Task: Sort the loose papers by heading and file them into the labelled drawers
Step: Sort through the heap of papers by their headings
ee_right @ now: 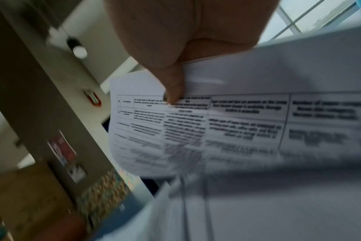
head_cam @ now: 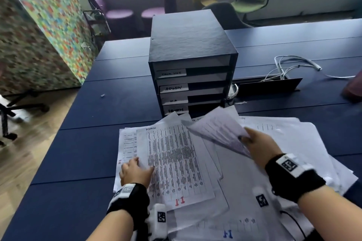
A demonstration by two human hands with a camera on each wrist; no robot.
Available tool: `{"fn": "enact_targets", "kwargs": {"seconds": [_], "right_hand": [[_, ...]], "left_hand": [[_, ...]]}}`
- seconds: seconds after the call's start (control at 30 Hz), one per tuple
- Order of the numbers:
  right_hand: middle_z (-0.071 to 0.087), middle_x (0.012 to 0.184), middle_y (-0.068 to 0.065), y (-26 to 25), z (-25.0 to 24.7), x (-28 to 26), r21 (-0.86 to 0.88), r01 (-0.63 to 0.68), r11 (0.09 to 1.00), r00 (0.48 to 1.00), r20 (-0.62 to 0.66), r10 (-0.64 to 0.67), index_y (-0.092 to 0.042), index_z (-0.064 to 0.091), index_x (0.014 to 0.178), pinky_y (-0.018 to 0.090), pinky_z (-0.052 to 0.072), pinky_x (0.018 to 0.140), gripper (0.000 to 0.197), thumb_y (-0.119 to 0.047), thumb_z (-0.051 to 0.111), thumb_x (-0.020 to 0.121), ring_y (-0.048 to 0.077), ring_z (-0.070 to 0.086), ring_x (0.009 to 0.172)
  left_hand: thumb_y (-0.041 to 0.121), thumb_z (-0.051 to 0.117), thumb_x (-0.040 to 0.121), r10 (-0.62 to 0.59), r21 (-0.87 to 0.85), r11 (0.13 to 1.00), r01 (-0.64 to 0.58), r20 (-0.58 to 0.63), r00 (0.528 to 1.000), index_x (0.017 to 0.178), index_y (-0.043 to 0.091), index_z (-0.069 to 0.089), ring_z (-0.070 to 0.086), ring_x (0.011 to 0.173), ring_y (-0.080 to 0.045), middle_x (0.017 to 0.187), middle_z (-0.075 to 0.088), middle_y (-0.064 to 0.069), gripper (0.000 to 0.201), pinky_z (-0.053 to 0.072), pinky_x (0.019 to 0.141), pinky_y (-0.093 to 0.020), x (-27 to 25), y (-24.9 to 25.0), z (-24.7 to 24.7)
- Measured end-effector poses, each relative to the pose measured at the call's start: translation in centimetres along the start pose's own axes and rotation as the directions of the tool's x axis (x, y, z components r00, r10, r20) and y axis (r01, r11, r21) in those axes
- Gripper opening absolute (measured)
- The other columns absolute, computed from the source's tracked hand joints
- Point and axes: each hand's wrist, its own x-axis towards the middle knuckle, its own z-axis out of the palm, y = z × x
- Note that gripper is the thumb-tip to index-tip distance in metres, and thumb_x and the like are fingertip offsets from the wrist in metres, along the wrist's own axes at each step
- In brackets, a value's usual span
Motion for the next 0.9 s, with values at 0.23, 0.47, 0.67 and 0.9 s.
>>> {"fn": "enact_targets", "kwargs": {"seconds": [0.23, 0.47, 0.67, 0.9], "right_hand": [[0.071, 0.073, -0.014, -2.7, -3.1, 1.8, 0.694, 0.1, 0.713, 0.995, -0.073, -0.068, -0.022, 0.067, 0.085, 0.019, 0.048, 0.074, 0.004, -0.025, 0.064, 0.084, 0.004, 0.061, 0.073], [0.067, 0.077, -0.005, 1.6, 1.0, 2.0, 0.541, -0.17, 0.824, 0.985, 0.095, 0.141, -0.018, 0.061, 0.104, 0.024, 0.047, 0.06, 0.014, -0.019, 0.054, 0.092, 0.01, 0.063, 0.067], [0.068, 0.095, 0.009, 6.2, 3.7, 2.2, 0.348, -0.307, 0.886, 0.951, 0.138, 0.275, -0.009, 0.06, 0.109, 0.035, 0.054, 0.075, 0.021, -0.007, 0.057, 0.088, 0.026, 0.063, 0.08], [0.065, 0.099, 0.019, 7.5, 3.7, 2.8, 0.437, -0.349, 0.829, 0.936, 0.116, 0.332, -0.008, 0.059, 0.105, 0.037, 0.051, 0.07, 0.022, 0.003, 0.054, 0.086, 0.037, 0.063, 0.088]], "left_hand": [[0.015, 0.079, 0.074, -0.045, -0.422, 0.903, 0.087, 0.109, 0.993, 0.127, 0.009, 0.045, 0.058, 0.102, -0.029, 0.114, 0.059, -0.015, 0.063, 0.043, 0.082, -0.029, 1.4, -0.8, 0.4], [0.004, 0.072, 0.078, 0.074, -0.516, 0.857, 0.013, 0.148, 0.986, 0.077, 0.022, 0.059, 0.057, 0.07, -0.021, 0.075, 0.063, -0.004, 0.022, 0.044, 0.059, -0.024, 1.8, -1.6, 1.0], [0.01, 0.076, 0.076, 0.063, -0.564, 0.825, 0.046, 0.172, 0.983, 0.111, 0.018, 0.053, 0.06, 0.072, -0.022, 0.082, 0.063, -0.003, 0.042, 0.05, 0.078, -0.038, 1.9, -1.2, 1.1], [0.018, 0.077, 0.076, 0.121, -0.411, 0.911, -0.04, 0.173, 0.977, 0.122, 0.015, 0.051, 0.057, 0.082, -0.019, 0.086, 0.058, -0.001, 0.054, 0.043, 0.069, -0.025, 0.7, 0.2, 1.3]]}}
